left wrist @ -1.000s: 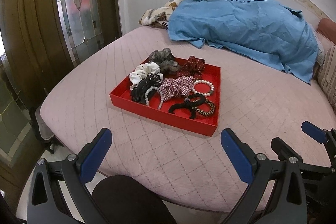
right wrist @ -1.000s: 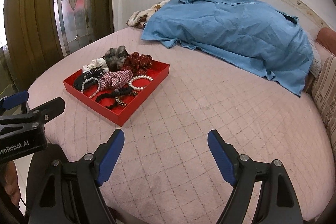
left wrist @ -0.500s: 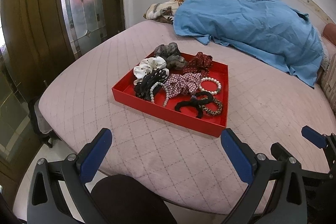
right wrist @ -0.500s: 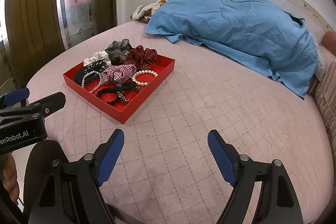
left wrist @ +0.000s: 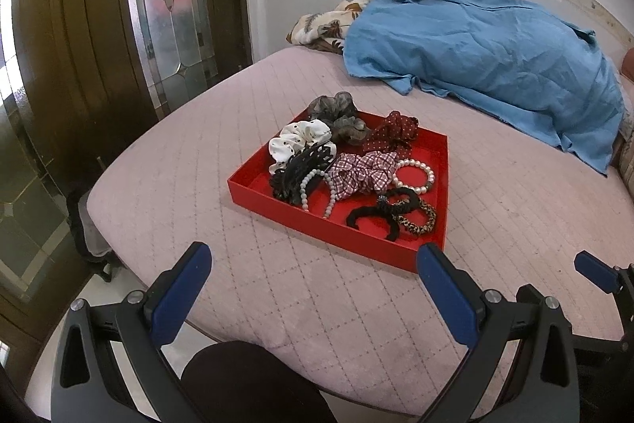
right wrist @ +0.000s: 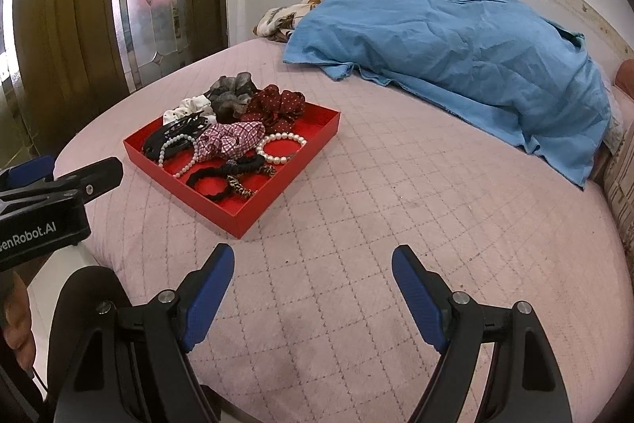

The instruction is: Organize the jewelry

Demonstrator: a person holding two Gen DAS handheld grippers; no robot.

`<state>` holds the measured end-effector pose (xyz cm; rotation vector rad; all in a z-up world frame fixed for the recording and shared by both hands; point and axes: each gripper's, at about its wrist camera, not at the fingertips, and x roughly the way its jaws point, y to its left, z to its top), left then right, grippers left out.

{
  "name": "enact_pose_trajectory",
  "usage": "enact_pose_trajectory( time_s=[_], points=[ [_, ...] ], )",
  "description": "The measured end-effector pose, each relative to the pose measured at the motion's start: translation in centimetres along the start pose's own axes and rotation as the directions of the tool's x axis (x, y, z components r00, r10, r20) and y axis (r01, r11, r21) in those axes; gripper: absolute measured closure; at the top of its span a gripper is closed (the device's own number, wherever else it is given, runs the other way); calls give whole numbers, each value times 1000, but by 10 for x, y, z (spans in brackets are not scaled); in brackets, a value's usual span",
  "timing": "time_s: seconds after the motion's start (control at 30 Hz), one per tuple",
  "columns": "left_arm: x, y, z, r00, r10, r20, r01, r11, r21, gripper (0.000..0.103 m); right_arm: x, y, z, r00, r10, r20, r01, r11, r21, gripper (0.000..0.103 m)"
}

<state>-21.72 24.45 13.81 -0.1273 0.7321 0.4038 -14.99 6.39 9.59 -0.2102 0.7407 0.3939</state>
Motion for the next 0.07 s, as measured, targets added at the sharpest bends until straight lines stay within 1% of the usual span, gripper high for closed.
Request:
enact_pose_trajectory(
  time_s=[0.07],
  points=[
    [0, -2, 1, 1000, 5, -4, -5, 1000, 3, 0, 1, -1, 0, 1000, 5, 0, -5, 1000, 2, 17]
  ],
)
